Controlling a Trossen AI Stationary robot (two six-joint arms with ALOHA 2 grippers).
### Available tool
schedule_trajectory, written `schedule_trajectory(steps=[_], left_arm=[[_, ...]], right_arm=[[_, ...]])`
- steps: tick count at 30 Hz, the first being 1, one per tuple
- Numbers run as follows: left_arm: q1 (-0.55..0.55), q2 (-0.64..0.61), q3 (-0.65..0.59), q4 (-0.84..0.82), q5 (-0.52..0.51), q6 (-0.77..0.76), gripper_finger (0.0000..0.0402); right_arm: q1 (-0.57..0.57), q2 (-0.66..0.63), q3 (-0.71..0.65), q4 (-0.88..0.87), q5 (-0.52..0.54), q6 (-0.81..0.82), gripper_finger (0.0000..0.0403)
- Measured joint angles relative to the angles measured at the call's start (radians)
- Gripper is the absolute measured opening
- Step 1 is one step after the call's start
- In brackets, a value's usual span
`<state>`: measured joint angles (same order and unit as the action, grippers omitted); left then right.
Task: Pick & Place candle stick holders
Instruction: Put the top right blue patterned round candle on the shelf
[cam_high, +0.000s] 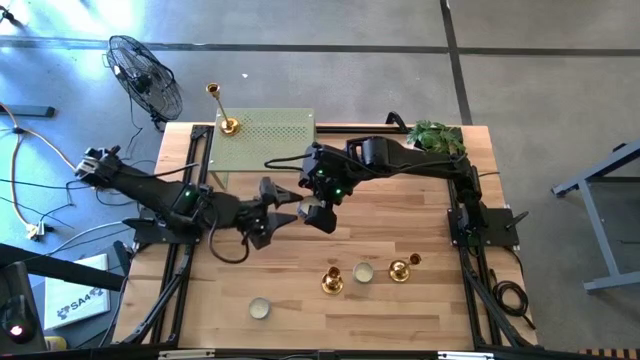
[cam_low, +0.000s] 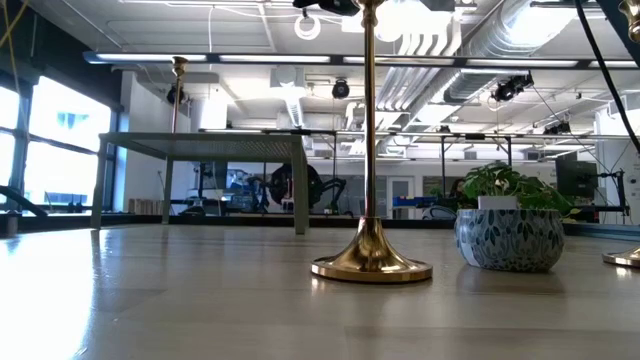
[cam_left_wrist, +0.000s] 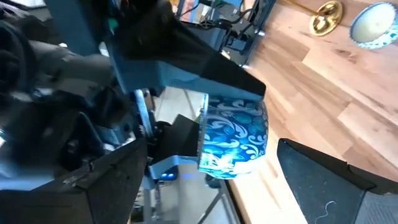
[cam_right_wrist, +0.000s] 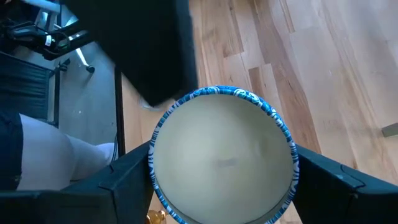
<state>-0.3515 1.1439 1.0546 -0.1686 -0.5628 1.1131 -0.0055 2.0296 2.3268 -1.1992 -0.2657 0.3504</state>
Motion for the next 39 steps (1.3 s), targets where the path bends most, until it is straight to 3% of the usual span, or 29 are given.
schedule_trajectory(steps=[7, 17, 30, 39], left_arm=[[0.061, 0.0, 0.0, -0.015, 0.1, -0.065, 0.0356], [0.063, 0.0, 0.0, -0.014, 0.108, -0.064, 0.0356], [0.063, 0.0, 0.0, 0.042, 0.245, 0.122, 0.0356], [0.064, 0.0, 0.0, 0.039, 0.237, 0.113, 0.0356]], right_arm=[[0.0, 0.0, 0.0, 0.0, 0.0, -0.009, 0.0298], [-0.001, 0.0, 0.0, 0.0, -0.003, -0.015, 0.0298], [-0.001, 0.0, 0.0, 0.0, -0.003, -0.019, 0.0298], [-0.001, 0.0, 0.0, 0.0, -0.01, -0.022, 0.0298]])
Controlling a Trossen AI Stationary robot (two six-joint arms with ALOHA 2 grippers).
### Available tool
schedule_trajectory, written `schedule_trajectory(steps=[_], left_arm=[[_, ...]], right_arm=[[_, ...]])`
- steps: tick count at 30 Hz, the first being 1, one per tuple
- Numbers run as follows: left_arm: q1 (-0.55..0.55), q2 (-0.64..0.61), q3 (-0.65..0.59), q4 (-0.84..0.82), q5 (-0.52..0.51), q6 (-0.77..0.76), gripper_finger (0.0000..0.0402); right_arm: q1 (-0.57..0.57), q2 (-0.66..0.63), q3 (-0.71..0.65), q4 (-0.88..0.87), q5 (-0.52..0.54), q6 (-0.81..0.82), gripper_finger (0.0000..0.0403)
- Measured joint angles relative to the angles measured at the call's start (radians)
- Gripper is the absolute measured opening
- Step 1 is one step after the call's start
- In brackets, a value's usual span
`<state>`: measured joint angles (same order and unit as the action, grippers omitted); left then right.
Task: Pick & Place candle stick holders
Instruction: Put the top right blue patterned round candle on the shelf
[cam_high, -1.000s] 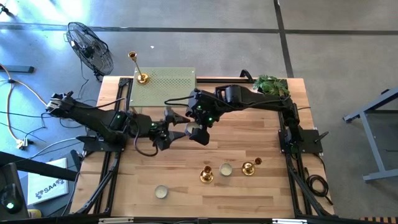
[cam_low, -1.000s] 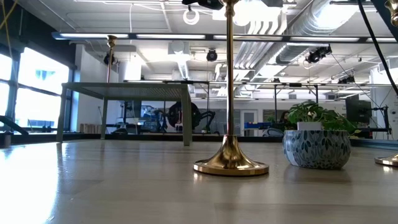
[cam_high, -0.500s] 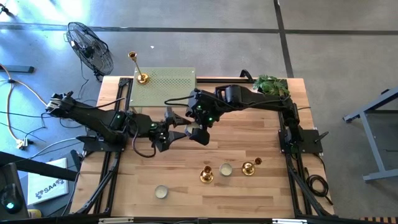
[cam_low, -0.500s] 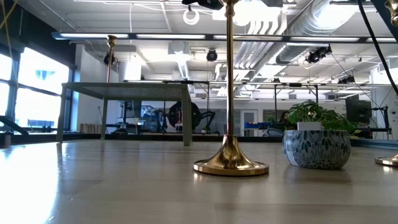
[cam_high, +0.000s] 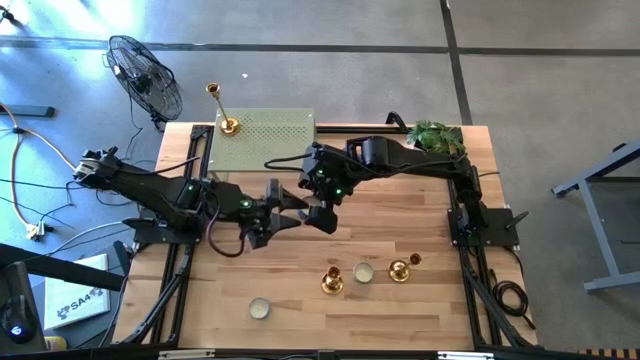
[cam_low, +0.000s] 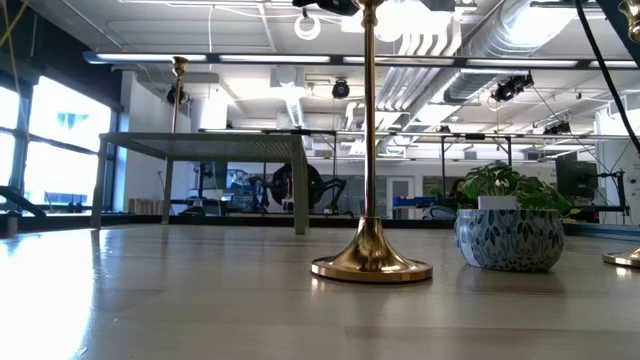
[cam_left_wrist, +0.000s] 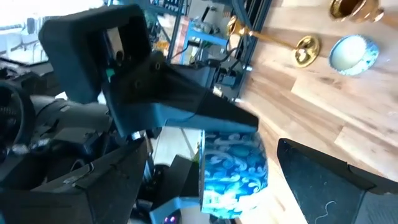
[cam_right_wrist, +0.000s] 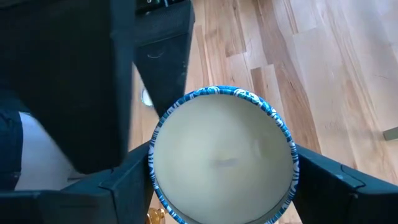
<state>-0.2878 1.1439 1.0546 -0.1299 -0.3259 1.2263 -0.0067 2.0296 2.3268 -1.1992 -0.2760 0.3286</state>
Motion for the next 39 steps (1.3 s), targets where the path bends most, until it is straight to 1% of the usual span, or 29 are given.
schedule_trajectory(steps=[2, 7, 11, 21, 25, 39], left_arm=[[0.0, 0.0, 0.0, 0.0, -0.026, 0.0, 0.0356], [0.0, 0.0, 0.0, 0.0, -0.044, 0.0, 0.0356], [0.0, 0.0, 0.0, 0.0, -0.025, 0.0, 0.0356], [0.0, 0.0, 0.0, -0.002, -0.025, -0.001, 0.0356], [0.0, 0.0, 0.0, -0.003, -0.047, -0.007, 0.0356], [0.0, 0.0, 0.0, 0.0, -0.052, 0.0, 0.0356]], right_arm=[[0.001, 0.0, 0.0, 0.0, 0.0, 0.0, 0.0298], [0.001, 0.0, 0.0, 0.0, -0.007, 0.003, 0.0298], [0.001, 0.0, 0.0, 0.0, -0.008, 0.008, 0.0298], [0.001, 0.0, 0.0, 0.0, -0.012, 0.01, 0.0298], [0.001, 0.0, 0.0, 0.0, -0.012, 0.011, 0.0298], [0.001, 0.0, 0.0, 0.0, -0.012, 0.007, 0.0298]])
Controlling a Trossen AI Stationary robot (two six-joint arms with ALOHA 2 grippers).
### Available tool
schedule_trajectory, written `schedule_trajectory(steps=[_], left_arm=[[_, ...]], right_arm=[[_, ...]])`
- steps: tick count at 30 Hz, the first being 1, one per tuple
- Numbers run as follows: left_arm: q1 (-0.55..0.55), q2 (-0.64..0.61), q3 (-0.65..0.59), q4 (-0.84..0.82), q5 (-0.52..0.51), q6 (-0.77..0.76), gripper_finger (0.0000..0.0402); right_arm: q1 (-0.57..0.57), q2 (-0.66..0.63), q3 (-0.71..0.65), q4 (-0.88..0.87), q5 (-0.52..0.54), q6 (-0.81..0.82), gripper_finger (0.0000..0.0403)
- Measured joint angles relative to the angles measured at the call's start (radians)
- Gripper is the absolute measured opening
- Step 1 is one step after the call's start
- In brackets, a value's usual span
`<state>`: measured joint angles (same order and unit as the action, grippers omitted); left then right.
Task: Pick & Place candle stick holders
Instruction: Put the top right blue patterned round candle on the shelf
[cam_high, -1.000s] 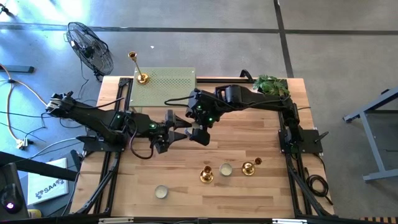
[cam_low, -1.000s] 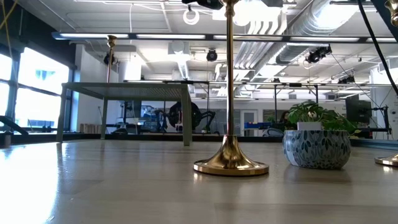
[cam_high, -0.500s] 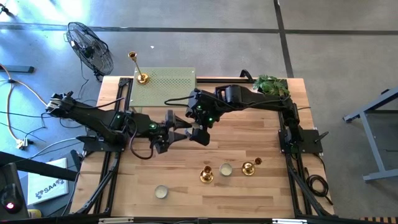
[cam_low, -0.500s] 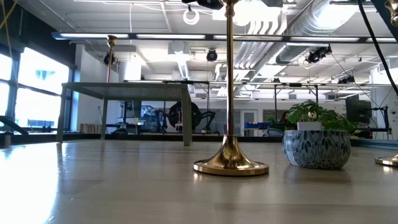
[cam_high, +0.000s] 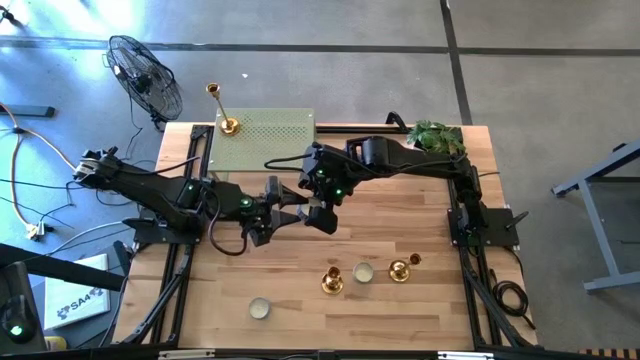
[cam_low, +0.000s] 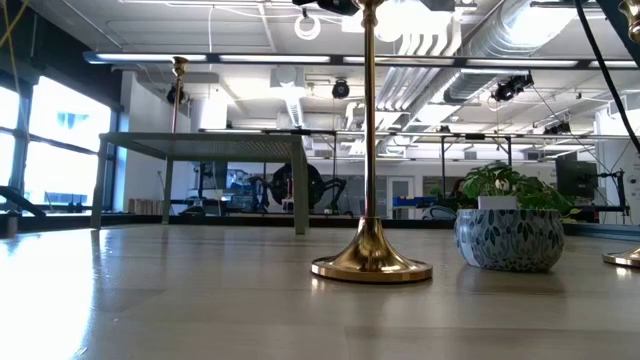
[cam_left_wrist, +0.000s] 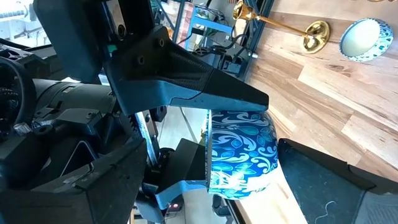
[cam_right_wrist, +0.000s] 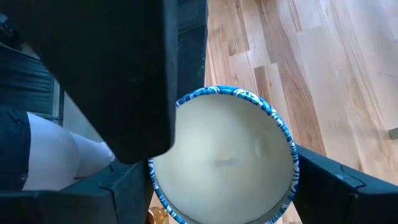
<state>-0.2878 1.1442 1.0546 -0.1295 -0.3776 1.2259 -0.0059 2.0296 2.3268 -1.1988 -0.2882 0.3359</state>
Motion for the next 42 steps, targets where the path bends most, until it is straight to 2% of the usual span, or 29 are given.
schedule_trajectory(steps=[23, 42], left_arm=[[0.0, 0.0, 0.0, 0.001, -0.02, -0.003, 0.0356], [0.0, 0.0, 0.0, -0.006, 0.015, 0.007, 0.0356]], right_arm=[[0.0, 0.0, 0.0, 0.001, -0.003, 0.005, 0.0298], [0.0, 0.0, 0.0, 0.049, -0.007, 0.0, 0.0298]])
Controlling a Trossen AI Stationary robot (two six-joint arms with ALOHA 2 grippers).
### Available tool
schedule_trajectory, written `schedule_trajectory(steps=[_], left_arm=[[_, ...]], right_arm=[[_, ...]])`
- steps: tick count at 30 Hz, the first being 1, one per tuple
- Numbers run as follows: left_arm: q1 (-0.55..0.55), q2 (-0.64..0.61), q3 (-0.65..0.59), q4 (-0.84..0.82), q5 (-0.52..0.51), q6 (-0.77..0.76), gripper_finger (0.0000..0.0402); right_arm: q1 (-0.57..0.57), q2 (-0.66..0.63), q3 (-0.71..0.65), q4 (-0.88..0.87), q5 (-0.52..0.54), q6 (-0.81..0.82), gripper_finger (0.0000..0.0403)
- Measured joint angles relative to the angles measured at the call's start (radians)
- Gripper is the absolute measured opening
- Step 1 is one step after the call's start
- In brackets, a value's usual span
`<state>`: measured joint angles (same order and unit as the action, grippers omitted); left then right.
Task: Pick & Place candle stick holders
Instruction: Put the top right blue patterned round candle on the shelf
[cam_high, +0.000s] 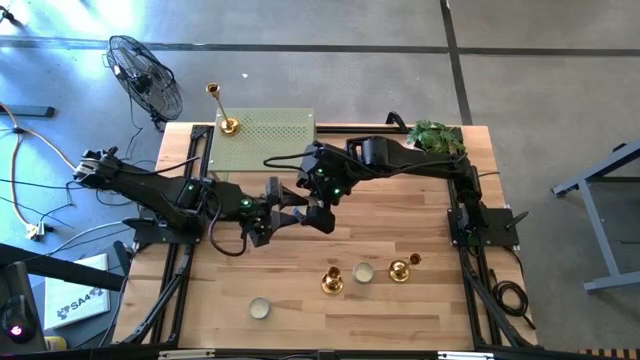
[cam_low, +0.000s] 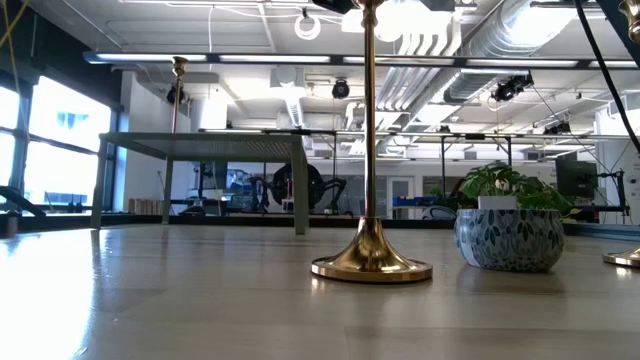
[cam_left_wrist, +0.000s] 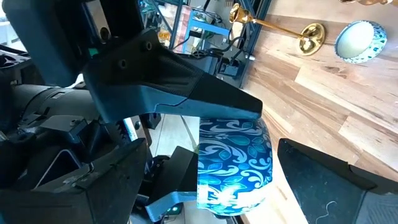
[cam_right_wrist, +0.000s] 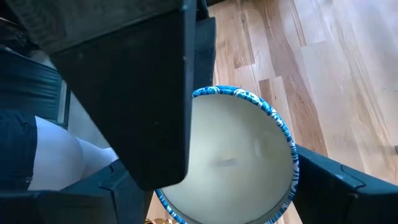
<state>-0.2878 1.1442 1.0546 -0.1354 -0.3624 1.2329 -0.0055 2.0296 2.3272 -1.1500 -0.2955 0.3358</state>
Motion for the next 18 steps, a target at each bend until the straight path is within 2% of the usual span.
schedule_trajectory(steps=[4, 18], left_arm=[[0.0, 0.0, 0.0, 0.005, -0.017, 0.035, 0.0356], [0.0, 0.057, 0.001, 0.01, -0.023, 0.02, 0.0356]], right_arm=[[0.0, 0.0, 0.0, 0.007, -0.003, -0.002, 0.0298], [0.0, 0.0, 0.0, 0.015, -0.008, -0.023, 0.0298]])
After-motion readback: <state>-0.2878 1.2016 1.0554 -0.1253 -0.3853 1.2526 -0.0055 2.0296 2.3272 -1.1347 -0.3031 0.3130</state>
